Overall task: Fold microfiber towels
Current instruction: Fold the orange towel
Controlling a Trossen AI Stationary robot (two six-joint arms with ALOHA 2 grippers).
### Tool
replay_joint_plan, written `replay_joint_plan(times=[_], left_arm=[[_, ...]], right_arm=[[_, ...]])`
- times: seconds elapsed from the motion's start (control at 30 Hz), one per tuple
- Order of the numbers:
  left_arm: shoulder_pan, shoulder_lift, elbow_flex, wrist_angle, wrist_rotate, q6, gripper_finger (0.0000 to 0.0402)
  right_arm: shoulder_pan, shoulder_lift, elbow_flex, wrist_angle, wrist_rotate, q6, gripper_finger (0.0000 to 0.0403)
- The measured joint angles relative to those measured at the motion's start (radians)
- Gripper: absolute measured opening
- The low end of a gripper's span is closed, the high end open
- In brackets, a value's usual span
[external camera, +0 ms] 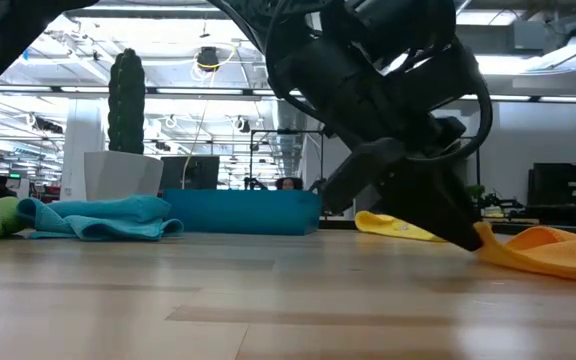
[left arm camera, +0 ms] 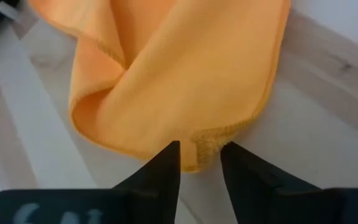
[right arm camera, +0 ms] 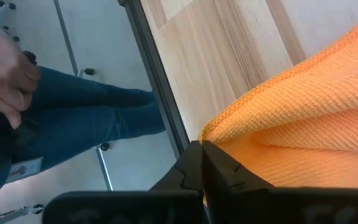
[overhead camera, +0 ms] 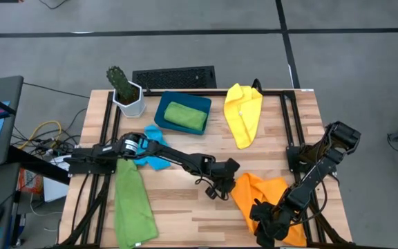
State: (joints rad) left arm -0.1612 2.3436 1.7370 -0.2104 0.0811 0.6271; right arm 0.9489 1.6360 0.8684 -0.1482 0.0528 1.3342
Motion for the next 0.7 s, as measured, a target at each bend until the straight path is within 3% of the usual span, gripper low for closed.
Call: replay_joint_plan(times=[0.3, 0.6, 0.7], left_arm=[[-0.023, 0.001, -0.007, -0.024, 0.046, 0.061, 0.0122], [-0.021, 0.001, -0.007, -0.045, -0.037, 0.002, 0.0013], [-0.019, 0.001, 0.021, -0.12, -0.077, -0.075, 0.0005]], right_arm=[[0.0, 0.0, 0.0, 0.0, 0.0, 0.002, 0.0026], [0.0, 0.0, 0.0, 0.0, 0.001, 0.001, 0.0023], [-0.003, 0.0, 0.0, 0.001, 0.002, 0.001, 0.0026]])
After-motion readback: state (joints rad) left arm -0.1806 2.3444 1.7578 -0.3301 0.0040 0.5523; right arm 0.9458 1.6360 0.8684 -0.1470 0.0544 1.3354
